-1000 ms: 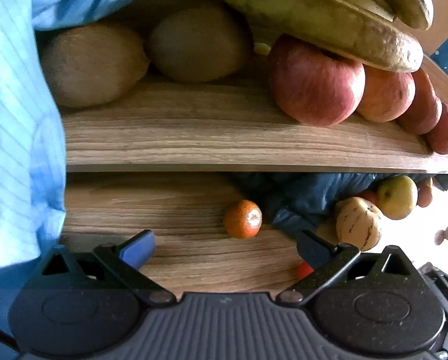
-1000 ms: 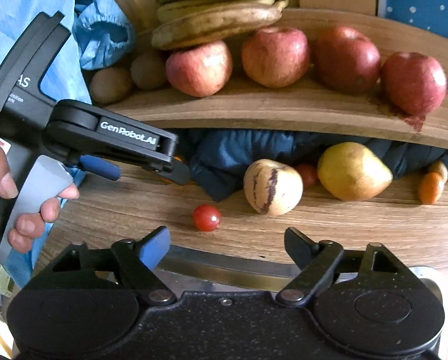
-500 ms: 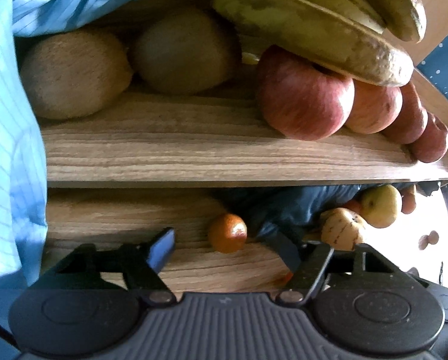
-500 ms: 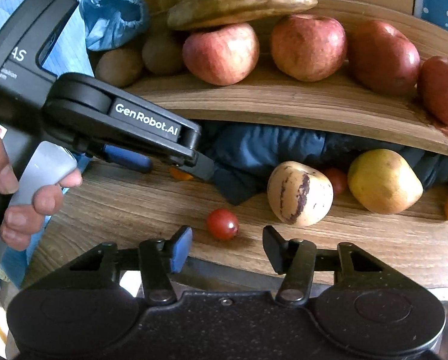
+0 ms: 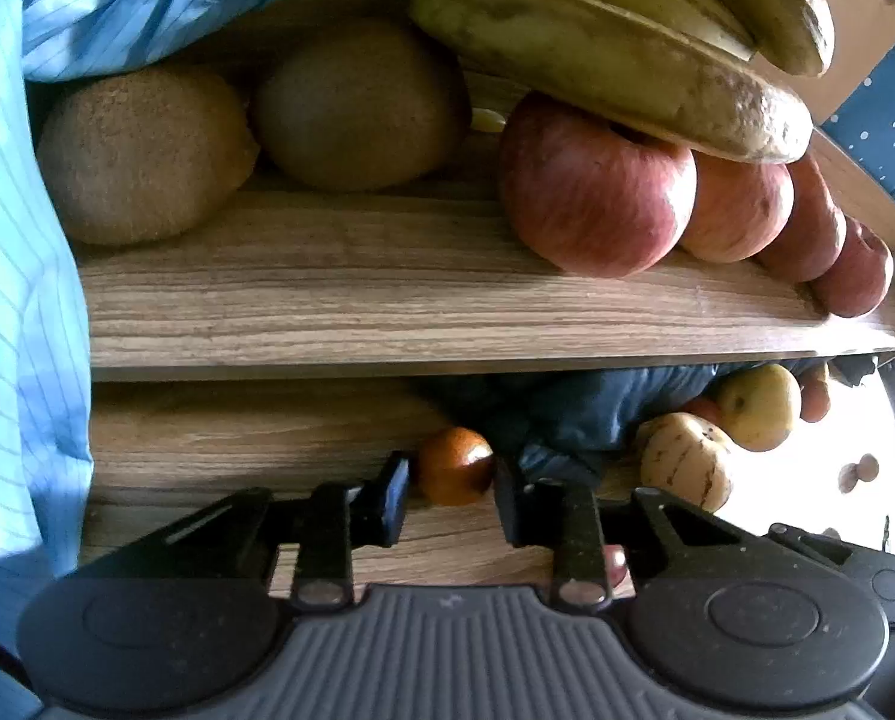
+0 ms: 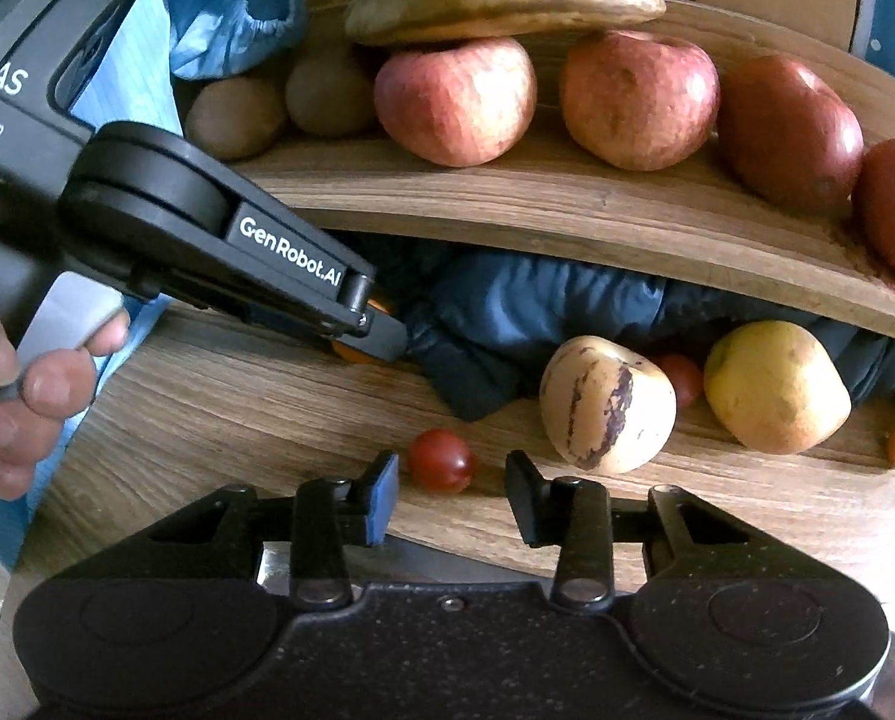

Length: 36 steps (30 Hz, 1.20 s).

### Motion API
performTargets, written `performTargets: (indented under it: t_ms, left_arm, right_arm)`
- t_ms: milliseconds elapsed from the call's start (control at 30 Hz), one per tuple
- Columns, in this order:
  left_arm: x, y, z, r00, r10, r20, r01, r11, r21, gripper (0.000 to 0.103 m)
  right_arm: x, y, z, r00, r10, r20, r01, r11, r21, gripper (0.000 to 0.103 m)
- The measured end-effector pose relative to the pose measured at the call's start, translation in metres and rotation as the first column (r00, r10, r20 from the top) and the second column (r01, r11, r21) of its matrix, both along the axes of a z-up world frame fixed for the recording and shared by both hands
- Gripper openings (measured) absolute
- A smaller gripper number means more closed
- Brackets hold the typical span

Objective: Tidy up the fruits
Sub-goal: 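Grasp the small orange with the left tool while the right tool grasps the red cherry tomato, then carry the orange with the left tool while the right tool carries the tomato over the tray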

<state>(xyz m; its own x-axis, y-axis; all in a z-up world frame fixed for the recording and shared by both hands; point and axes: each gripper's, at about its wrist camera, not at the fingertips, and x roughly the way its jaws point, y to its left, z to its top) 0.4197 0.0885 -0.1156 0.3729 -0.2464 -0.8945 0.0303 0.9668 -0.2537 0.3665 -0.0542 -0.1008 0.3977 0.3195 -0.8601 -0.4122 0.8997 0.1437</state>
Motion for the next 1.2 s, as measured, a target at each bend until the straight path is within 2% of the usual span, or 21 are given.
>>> performTargets:
  t_ms: [133, 200, 767, 1200]
  left_arm:
    - [-0.005, -0.005, -0.001, 1.0, 0.0, 0.022, 0.0, 1.0, 0.005, 0.031]
    - [-0.01, -0.007, -0.001, 0.999, -0.004, 0.035, 0.003, 1.0, 0.012, 0.03]
    - [-0.052, -0.025, 0.012, 0.998, -0.028, 0.047, 0.028, 1.0, 0.0, 0.03]
    - [-0.08, -0.068, 0.04, 0.993, -0.075, 0.093, 0.078, 0.997, -0.028, 0.03]
  right_arm:
    - [0.0, 0.0, -0.001, 1.0, 0.007, 0.007, -0.007, 1.0, -0.005, 0.032]
    - [-0.001, 0.0, -0.001, 1.0, 0.008, 0.011, -0.008, 1.0, -0.005, 0.026]
    - [-0.02, -0.014, 0.019, 0.999, -0.019, 0.042, 0.018, 1.0, 0.012, 0.026]
    - [-0.052, -0.059, 0.047, 0.991, -0.1, 0.086, 0.098, 0.995, 0.023, 0.025]
